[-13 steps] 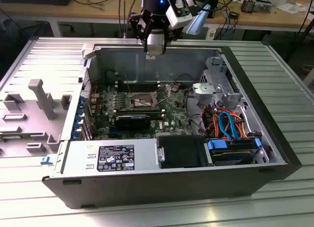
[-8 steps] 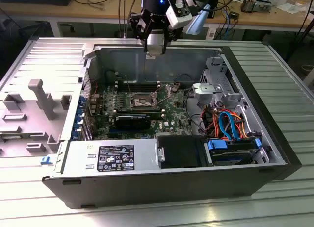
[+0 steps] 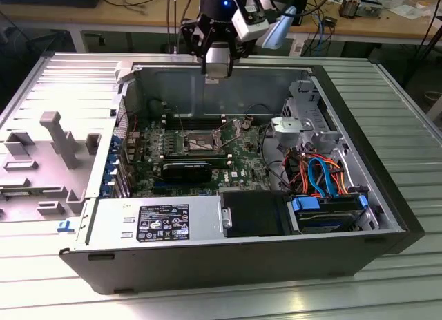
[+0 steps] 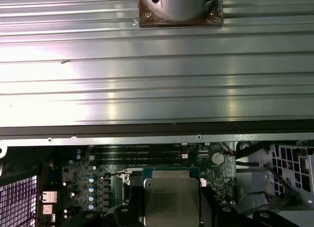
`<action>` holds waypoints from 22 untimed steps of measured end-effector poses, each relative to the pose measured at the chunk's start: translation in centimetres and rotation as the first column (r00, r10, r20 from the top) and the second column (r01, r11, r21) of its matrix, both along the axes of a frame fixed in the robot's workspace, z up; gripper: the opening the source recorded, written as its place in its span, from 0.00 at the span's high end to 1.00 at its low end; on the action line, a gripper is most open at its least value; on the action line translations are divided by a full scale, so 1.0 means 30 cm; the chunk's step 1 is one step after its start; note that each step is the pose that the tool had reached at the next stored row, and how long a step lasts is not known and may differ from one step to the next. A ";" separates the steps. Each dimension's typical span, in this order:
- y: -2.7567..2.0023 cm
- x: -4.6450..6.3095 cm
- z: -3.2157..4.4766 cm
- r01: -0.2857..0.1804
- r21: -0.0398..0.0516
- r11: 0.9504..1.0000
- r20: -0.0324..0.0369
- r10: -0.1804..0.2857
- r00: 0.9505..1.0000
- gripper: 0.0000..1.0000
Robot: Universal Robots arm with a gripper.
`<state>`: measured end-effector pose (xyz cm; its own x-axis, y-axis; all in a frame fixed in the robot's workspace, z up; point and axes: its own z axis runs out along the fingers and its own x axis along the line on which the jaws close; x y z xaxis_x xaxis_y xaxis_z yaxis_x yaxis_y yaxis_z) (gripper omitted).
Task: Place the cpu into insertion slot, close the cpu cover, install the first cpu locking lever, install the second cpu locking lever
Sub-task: 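Place the cpu into insertion slot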
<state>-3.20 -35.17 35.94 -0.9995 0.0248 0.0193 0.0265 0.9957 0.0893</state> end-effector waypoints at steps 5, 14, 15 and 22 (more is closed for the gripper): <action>-0.002 -0.012 -0.006 0.000 0.000 1.000 0.000 0.000 1.000 0.45; -0.006 -0.021 -0.015 0.000 0.000 1.000 0.000 0.000 1.000 0.45; -0.006 -0.022 -0.016 0.000 0.000 1.000 0.000 0.000 1.000 0.45; -0.007 -0.024 -0.022 0.000 0.000 1.000 0.000 0.000 1.000 0.45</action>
<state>-3.91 -35.39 35.28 -0.9995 0.0247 0.0193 0.0264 0.9957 0.0893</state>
